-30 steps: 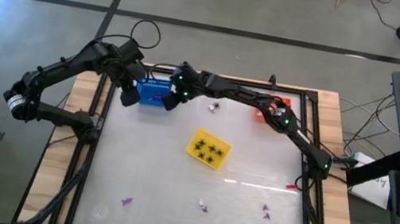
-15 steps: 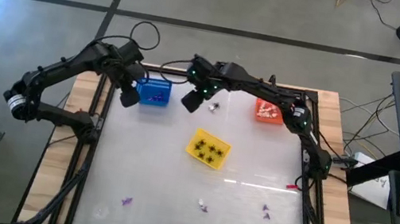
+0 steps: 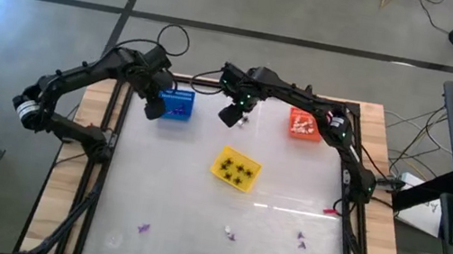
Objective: Sort Halloween decoration
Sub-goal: Put the black spider toy into the yellow bin, then put the white skeleton toy into the orange bin
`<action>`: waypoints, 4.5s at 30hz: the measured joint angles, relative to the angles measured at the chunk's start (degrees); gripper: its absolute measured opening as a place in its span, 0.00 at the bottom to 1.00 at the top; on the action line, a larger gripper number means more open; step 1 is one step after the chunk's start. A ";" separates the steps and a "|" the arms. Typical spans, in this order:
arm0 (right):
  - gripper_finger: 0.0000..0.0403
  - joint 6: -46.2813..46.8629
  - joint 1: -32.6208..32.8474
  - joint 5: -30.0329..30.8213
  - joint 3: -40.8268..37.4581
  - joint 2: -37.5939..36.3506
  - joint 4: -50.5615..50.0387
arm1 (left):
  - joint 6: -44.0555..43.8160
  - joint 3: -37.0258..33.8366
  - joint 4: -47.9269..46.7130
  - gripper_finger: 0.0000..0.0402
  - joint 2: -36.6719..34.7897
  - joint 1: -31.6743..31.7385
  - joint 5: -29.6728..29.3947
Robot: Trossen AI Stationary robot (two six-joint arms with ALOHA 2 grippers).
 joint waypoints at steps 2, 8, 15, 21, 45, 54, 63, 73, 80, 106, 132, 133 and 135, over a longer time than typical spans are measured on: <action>0.35 -0.71 -1.14 -0.03 -1.31 0.09 0.10 | 0.00 0.00 0.00 0.44 0.50 0.00 -0.02; 0.35 -1.14 -4.54 -2.10 -6.48 0.09 1.23 | -0.90 0.00 -0.02 0.44 0.76 0.00 -0.02; 0.35 -1.17 -6.74 -5.67 -11.97 0.11 9.54 | -2.39 0.00 -0.04 0.44 0.59 0.01 -0.02; 0.36 -1.26 -7.22 -5.74 -15.55 0.13 9.96 | -3.33 0.24 -0.07 0.44 0.59 0.02 -0.02; 0.22 1.31 -7.56 -5.76 -22.01 0.00 19.11 | -3.67 2.38 0.00 0.44 0.57 0.02 -0.02; 0.03 1.18 -7.83 -5.70 -22.03 -0.60 18.40 | -3.67 2.38 -0.73 0.44 0.57 0.00 0.00; 0.02 0.88 -7.84 -5.50 -22.14 -3.64 13.92 | -3.91 2.38 -1.60 0.44 0.57 0.02 0.00; 0.02 1.50 -4.01 -5.67 -22.14 -11.72 3.70 | -3.91 2.38 -1.60 0.44 0.55 0.01 -0.01; 0.02 4.20 2.37 -7.15 -22.27 -14.23 1.11 | -3.45 2.38 -1.60 0.44 0.55 0.00 -0.02; 0.02 13.06 16.85 -13.22 -28.11 -14.16 11.18 | 0.54 2.38 -2.04 0.44 0.55 0.00 -0.03; 0.19 13.90 17.22 -11.36 -34.23 -14.12 19.81 | 0.68 2.38 -2.03 0.44 0.55 0.02 -0.04; 0.21 13.92 17.21 -11.09 -34.23 -14.12 19.81 | 0.68 2.38 -2.05 0.44 0.55 0.02 -0.02; 0.25 14.48 17.20 -11.00 -34.02 -14.12 19.57 | 0.68 2.38 -2.03 0.44 0.55 0.00 -0.02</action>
